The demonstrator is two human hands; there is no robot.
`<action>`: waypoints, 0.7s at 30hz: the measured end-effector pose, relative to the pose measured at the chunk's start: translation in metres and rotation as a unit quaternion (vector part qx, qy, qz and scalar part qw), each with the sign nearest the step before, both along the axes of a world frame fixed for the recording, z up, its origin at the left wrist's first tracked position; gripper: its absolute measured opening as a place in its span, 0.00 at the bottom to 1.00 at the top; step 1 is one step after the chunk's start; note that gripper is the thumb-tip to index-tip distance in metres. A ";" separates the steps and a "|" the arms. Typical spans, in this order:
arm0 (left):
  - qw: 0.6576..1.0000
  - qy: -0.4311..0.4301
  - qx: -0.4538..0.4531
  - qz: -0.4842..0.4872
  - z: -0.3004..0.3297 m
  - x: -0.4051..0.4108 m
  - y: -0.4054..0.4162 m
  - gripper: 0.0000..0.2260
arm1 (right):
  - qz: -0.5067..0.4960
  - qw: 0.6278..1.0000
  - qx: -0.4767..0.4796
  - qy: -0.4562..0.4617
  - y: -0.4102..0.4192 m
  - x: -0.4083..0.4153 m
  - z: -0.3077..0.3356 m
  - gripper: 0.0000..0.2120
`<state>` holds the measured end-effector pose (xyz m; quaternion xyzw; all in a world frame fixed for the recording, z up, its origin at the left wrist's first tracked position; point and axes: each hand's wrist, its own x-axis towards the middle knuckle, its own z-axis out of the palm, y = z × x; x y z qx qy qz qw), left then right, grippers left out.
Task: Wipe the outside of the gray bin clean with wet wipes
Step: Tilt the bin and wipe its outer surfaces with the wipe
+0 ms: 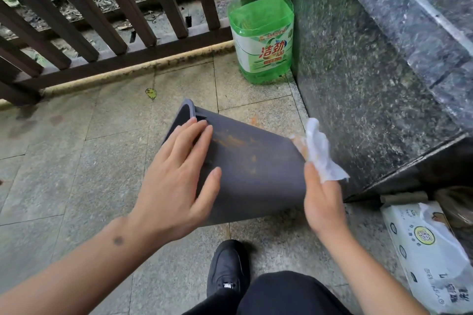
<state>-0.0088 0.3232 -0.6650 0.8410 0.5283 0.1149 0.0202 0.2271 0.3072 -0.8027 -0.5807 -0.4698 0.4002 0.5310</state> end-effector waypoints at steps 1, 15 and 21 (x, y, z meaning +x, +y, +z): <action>1.000 -0.002 -0.001 0.003 0.001 -0.001 0.002 0.29 | -0.011 0.999 -0.031 0.002 0.000 0.008 -0.005 0.23; 0.992 -0.117 -0.047 0.014 -0.007 0.001 0.010 0.30 | 0.019 0.990 -0.131 -0.056 -0.010 -0.024 -0.014 0.33; 0.989 -0.134 -0.048 0.025 -0.006 0.014 0.012 0.30 | 0.087 0.991 -0.031 -0.096 -0.018 -0.057 0.030 0.19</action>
